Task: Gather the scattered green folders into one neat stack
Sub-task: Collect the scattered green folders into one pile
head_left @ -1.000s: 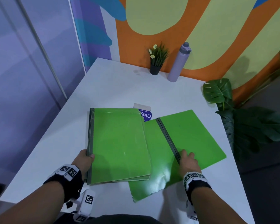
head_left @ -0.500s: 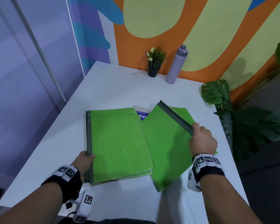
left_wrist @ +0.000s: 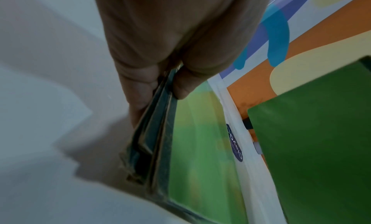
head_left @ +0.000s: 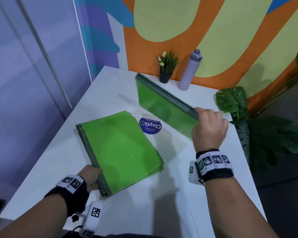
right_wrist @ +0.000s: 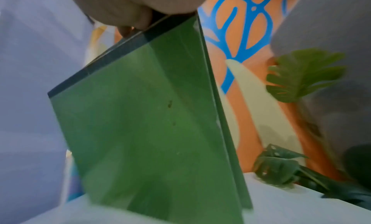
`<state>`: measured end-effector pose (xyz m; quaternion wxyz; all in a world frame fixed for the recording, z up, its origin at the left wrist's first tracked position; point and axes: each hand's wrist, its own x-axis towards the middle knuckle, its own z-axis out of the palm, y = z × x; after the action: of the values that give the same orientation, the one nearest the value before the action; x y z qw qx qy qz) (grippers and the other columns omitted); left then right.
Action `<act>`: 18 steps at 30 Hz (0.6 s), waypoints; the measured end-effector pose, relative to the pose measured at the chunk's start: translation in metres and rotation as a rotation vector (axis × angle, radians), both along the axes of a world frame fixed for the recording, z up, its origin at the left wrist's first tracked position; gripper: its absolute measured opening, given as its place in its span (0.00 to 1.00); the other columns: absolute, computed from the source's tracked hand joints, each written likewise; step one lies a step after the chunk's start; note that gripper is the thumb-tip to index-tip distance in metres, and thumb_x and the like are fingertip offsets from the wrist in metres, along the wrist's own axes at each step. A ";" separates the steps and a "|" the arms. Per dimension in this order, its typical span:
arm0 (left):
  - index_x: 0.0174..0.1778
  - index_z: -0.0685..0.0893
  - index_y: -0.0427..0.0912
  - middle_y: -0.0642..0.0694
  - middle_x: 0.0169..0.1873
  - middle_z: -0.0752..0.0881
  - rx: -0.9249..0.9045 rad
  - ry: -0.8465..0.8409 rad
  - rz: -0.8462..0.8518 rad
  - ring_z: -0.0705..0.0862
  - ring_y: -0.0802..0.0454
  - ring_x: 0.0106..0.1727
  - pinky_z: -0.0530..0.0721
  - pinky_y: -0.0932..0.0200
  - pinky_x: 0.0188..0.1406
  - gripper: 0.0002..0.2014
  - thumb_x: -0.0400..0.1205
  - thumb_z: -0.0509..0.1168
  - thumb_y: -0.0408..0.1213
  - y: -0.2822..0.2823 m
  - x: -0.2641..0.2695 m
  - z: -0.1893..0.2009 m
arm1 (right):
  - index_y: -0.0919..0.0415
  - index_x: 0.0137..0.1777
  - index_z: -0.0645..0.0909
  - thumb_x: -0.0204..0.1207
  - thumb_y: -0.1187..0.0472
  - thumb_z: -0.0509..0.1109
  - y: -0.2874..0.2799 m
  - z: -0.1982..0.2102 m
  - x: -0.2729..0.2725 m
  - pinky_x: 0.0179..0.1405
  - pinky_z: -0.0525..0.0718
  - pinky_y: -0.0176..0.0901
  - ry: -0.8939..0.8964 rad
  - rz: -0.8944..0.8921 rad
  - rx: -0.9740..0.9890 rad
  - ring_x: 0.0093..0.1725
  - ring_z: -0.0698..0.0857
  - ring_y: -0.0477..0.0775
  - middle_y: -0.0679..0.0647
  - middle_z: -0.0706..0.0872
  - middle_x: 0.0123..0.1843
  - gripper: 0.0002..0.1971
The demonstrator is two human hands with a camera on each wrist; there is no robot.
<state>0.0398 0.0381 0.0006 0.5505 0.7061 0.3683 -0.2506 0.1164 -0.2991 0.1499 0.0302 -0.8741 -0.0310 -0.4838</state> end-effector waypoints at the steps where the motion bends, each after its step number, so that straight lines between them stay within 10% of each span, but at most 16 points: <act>1: 0.37 0.78 0.36 0.31 0.49 0.83 -0.032 0.015 0.023 0.84 0.37 0.46 0.88 0.36 0.55 0.08 0.82 0.63 0.27 0.001 0.000 0.000 | 0.56 0.51 0.84 0.59 0.78 0.59 0.012 -0.003 -0.005 0.32 0.63 0.50 0.026 0.088 -0.031 0.36 0.72 0.59 0.54 0.83 0.35 0.25; 5: 0.47 0.83 0.32 0.35 0.33 0.92 -0.295 0.013 0.246 0.87 0.36 0.44 0.87 0.36 0.49 0.15 0.87 0.58 0.40 -0.006 -0.007 0.000 | 0.59 0.46 0.87 0.64 0.74 0.54 0.075 -0.040 -0.044 0.29 0.77 0.47 0.373 0.576 -0.093 0.35 0.82 0.60 0.54 0.88 0.35 0.22; 8: 0.56 0.82 0.35 0.33 0.45 0.90 -0.347 -0.001 0.315 0.87 0.35 0.48 0.87 0.39 0.48 0.25 0.86 0.53 0.55 -0.008 -0.006 -0.003 | 0.55 0.54 0.87 0.78 0.61 0.62 0.101 -0.070 -0.067 0.33 0.84 0.43 0.755 0.802 -0.012 0.39 0.87 0.56 0.52 0.92 0.42 0.12; 14: 0.79 0.67 0.40 0.32 0.77 0.73 -0.330 0.047 0.273 0.79 0.27 0.67 0.84 0.26 0.53 0.47 0.69 0.66 0.68 0.011 -0.001 -0.036 | 0.54 0.71 0.77 0.72 0.69 0.61 0.068 -0.109 -0.042 0.63 0.79 0.58 1.208 0.512 -0.066 0.68 0.78 0.63 0.57 0.82 0.69 0.26; 18: 0.77 0.67 0.40 0.32 0.75 0.75 -0.257 0.045 0.167 0.79 0.26 0.67 0.86 0.29 0.51 0.65 0.47 0.75 0.74 0.018 0.002 -0.055 | 0.46 0.80 0.62 0.71 0.73 0.60 0.060 -0.131 -0.056 0.78 0.61 0.66 1.485 0.493 -0.290 0.83 0.57 0.61 0.50 0.56 0.85 0.38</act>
<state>0.0413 0.0560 -0.0541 0.6468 0.5909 0.4029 -0.2649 0.0607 -0.2393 0.0184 0.0350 -0.9313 -0.2580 0.2547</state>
